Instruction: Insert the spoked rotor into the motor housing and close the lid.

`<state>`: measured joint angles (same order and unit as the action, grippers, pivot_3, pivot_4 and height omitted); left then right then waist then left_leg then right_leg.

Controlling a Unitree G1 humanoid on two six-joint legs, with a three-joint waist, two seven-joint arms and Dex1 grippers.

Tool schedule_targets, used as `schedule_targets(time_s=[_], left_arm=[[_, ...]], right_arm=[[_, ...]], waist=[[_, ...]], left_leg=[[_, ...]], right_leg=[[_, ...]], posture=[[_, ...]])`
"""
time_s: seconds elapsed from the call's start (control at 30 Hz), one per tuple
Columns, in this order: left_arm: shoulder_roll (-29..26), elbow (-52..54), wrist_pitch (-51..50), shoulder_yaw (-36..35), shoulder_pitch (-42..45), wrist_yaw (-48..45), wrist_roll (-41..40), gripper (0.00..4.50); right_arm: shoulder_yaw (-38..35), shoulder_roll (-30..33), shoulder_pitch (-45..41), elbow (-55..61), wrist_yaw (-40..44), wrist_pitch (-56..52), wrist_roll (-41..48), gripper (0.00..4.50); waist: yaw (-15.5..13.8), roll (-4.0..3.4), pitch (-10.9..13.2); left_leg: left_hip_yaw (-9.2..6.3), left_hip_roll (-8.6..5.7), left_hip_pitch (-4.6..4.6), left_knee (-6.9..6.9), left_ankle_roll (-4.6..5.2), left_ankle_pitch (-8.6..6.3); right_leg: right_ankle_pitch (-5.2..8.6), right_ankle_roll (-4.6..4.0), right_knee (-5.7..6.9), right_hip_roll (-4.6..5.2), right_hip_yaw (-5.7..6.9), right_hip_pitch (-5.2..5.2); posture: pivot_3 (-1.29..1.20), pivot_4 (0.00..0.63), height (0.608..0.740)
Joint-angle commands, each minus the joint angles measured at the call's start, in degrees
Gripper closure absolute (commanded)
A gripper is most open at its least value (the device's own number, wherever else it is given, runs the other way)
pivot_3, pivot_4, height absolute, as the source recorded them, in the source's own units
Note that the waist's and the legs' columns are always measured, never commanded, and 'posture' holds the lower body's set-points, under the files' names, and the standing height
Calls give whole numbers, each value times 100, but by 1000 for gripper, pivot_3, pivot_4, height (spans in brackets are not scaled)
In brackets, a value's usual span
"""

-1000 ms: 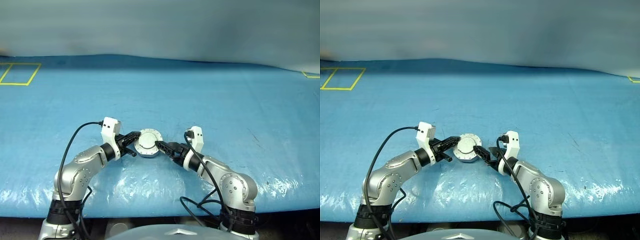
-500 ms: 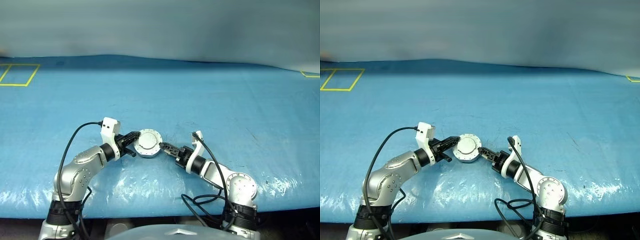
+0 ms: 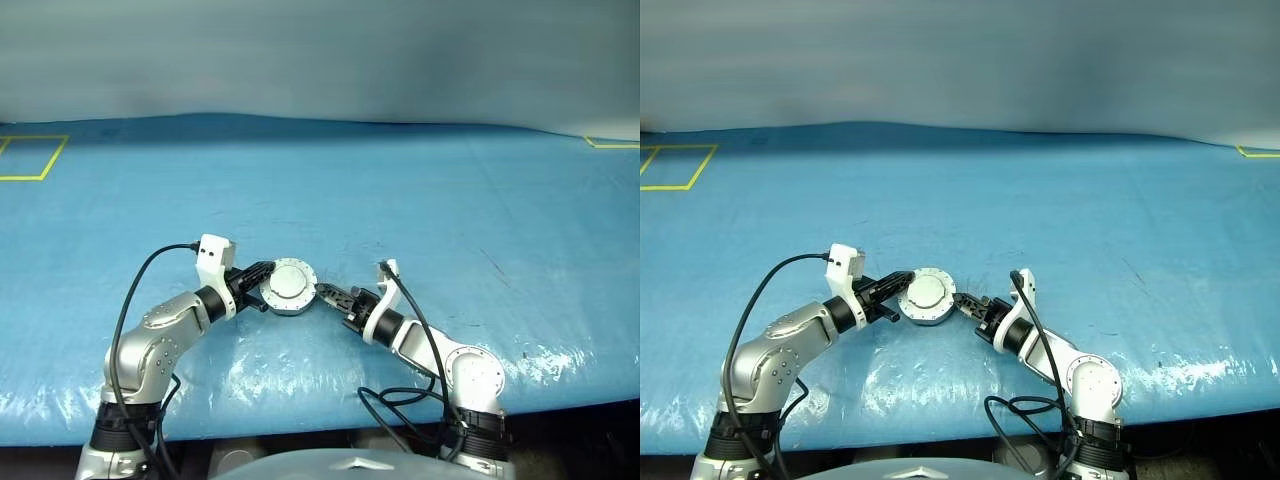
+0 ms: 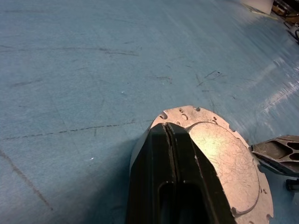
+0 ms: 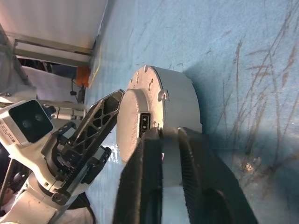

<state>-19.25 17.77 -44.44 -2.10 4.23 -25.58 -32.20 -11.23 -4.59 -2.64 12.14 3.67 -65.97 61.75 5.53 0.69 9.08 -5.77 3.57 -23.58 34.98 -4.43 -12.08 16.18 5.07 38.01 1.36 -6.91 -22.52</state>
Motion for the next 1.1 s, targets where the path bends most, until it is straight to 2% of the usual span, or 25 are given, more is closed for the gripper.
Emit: schedule_targets(time_s=[0.03, 0.07, 0.33, 0.77, 0.9, 1.1], left_arm=[[20, -33, -69, 136, -52, -50, 5, 4500], [21, -21, -72, 135, -57, -49, 2, 4500], [12, 2, -65, 125, -65, -45, 6, 4500], [10, 19, -64, 116, -100, -54, 26, 4500], [21, 40, -74, 108, -100, -45, 32, 4500], [-5, 37, -66, 71, -108, -65, 32, 4500]], right_arm=[[342, -401, 60, -183, -179, -57, 43, 2843], [338, -390, 53, -216, -208, -78, 71, 2559], [344, -367, 9, -580, -268, -272, 525, 2559], [373, -368, -57, -1096, 43, -68, 505, 2559], [366, -347, -77, -1246, 125, -31, 584, 3203], [355, -356, -54, -1251, 238, 45, 671, 3217]], waist=[[-3, 0, 0], [-13, -1, 0], [-13, -2, 0], [-2, 0, -2], [-6, 3, -5], [-3, 4, -6]], left_leg=[[0, 0, -1, 0, 0, 0], [0, 0, -2, -1, 0, 0], [0, 0, -3, -1, 0, 0], [0, 2, 1, -1, 0, 0], [-1, 4, 2, -1, 0, 0], [-1, 4, 2, -1, 0, 0]], right_leg=[[0, 0, -1, 0, 0, 0], [0, 0, -1, 0, -1, -1], [0, 0, -2, 0, 0, -2], [0, -1, 0, -3, 0, 0], [0, -1, 1, -4, 0, 1], [0, -1, 1, -5, 0, 1]], posture=[[0, 150, 740], [0, 150, 740], [0, 150, 740], [0, 150, 740], [0, 150, 740], [0, 150, 740]])
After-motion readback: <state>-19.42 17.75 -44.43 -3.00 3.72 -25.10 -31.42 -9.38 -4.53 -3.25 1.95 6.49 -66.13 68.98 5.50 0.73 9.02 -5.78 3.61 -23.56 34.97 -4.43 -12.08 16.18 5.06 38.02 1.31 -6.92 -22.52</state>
